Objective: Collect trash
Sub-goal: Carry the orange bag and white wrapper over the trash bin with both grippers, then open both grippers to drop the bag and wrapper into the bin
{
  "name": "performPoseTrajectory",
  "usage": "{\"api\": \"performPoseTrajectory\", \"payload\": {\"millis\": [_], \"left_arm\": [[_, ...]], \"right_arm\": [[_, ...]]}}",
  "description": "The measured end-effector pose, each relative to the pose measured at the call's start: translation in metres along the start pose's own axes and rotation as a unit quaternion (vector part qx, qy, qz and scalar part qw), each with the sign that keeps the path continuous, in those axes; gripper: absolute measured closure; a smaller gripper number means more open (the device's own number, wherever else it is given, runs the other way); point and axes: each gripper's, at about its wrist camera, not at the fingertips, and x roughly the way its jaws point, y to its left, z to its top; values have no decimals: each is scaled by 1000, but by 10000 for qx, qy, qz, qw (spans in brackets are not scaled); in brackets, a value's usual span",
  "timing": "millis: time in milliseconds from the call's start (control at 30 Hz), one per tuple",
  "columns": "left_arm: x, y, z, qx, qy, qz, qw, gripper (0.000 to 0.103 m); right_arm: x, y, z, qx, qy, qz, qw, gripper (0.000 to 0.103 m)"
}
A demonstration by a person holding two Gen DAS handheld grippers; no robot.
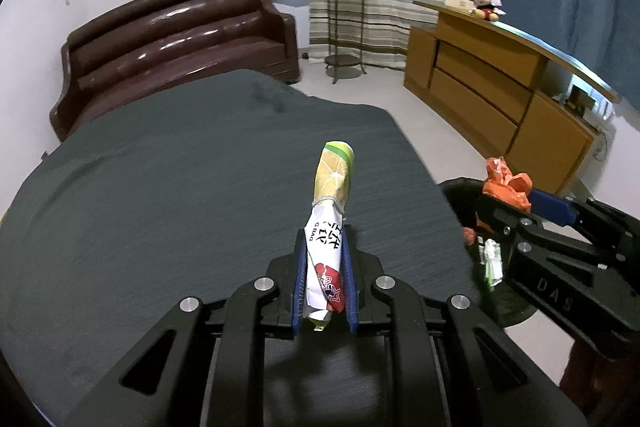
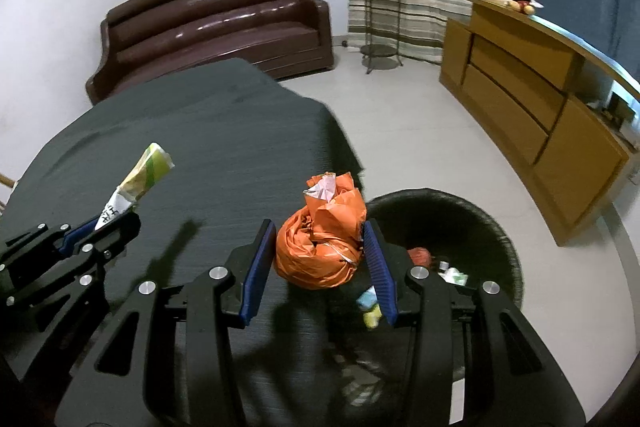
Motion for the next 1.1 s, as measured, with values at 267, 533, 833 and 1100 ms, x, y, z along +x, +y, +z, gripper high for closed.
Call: {"api": "performPoseTrajectory", "payload": {"millis": [267,533,833,1100], "left_arm": [[11,-41,9,244,-59,-276,9993,86],[31,-81,9,525,85,-530,9972,86],[54,-100,14,588,234,-559,9964,86],[52,-100,12,671,212,-516,9962,64]], "right_arm": [[2,-63,-1,452,26,-457,9979,59],[13,-102,-3,795,169,-724,9941,59],[27,-109,-9,809,298,-840,9927,59],[27,-120,-11,981,288,-929,9904,50]]}}
